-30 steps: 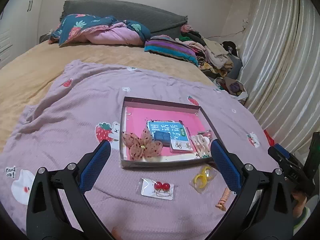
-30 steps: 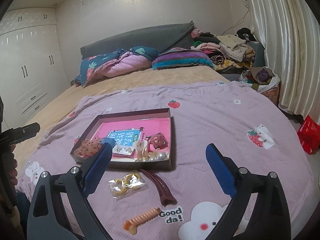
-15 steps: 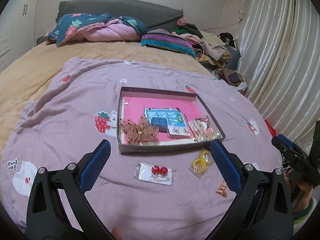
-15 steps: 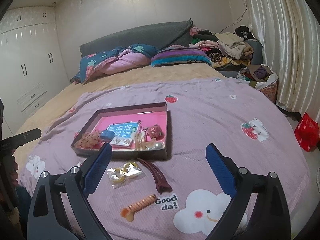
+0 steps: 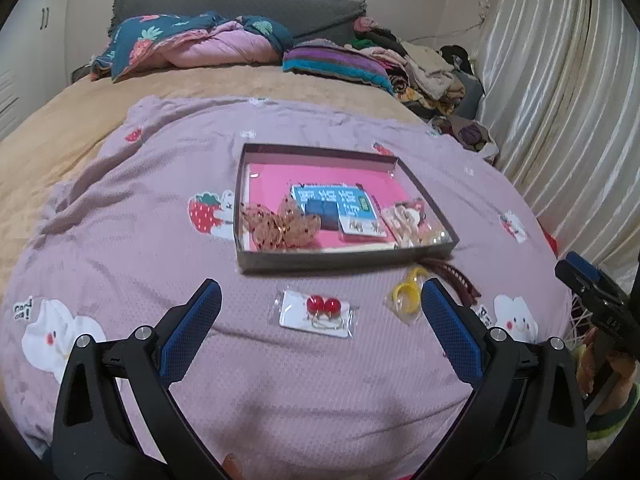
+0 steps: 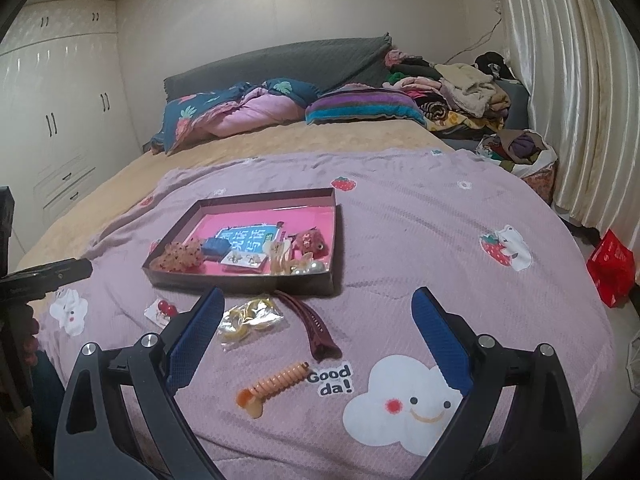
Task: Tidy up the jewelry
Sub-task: 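Grasp the maroon claw clip with the right tool while the left tool approaches the red earring card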
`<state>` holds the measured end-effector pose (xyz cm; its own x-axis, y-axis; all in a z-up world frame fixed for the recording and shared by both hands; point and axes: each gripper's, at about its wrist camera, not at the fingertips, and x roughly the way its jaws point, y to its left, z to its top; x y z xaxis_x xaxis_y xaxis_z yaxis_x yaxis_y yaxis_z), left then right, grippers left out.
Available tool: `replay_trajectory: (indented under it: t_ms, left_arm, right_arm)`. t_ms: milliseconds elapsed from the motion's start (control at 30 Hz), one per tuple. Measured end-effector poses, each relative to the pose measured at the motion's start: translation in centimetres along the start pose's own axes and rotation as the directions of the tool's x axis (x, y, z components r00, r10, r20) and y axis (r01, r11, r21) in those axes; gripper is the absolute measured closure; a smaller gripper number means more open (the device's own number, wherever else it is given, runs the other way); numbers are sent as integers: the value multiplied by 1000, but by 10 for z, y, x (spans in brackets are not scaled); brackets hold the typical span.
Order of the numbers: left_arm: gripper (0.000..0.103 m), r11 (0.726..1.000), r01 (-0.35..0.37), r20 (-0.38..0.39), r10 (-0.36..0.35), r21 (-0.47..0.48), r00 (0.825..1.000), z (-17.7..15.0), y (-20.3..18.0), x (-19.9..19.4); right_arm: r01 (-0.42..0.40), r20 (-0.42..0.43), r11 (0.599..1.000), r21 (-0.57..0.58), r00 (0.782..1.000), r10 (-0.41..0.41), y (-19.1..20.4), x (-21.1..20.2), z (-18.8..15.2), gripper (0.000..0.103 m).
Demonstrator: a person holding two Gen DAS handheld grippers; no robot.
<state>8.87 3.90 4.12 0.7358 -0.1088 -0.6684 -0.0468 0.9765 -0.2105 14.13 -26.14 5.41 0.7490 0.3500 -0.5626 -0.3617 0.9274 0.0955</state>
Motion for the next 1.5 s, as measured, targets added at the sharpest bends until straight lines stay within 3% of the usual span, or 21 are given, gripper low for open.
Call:
replay_trajectory:
  t_ms: [867,1500]
  left_arm:
    - [10,994,9,-161,9,110,987,-59,-29,39]
    - [10,992,-76,-183,93,100,979,-53,-11,91]
  right_arm:
    - [-32,-153,997,-76,988,20,21,25,-46,9]
    - [29,-213,995,-100,976,-49,-1,86,-42,9]
